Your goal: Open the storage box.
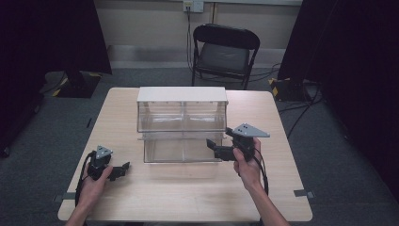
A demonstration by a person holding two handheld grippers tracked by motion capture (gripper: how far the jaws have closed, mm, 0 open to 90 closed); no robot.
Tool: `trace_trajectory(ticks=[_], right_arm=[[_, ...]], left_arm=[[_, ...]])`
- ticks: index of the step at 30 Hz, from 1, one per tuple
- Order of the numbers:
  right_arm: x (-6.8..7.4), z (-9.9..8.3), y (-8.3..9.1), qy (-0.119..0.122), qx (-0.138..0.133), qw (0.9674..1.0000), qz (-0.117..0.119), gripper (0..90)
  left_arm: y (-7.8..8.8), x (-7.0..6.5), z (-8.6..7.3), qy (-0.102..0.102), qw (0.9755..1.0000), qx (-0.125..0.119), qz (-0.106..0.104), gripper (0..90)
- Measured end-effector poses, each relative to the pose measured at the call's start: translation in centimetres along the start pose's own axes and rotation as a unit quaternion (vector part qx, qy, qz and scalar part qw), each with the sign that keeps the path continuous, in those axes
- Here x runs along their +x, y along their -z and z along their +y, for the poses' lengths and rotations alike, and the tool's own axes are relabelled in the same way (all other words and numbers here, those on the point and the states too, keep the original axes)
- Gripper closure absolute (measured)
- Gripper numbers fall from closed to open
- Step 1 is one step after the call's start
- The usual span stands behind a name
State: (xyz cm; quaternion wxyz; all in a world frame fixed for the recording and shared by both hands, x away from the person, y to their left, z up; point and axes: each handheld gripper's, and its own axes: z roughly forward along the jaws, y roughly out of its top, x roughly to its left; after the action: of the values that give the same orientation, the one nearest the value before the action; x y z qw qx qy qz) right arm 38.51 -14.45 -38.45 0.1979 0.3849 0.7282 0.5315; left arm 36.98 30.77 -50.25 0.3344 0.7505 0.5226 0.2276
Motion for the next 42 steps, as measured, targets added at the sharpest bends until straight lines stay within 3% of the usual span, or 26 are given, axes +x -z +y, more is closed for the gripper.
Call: trace_trajectory(ticks=[42], right_arm=[[-0.02,0.90,-0.41,0.005,0.004,1.0000,0.007,13.4]], left_arm=[[0.00,0.01,0.00,0.000,1.0000,0.000,0.000,12.9]])
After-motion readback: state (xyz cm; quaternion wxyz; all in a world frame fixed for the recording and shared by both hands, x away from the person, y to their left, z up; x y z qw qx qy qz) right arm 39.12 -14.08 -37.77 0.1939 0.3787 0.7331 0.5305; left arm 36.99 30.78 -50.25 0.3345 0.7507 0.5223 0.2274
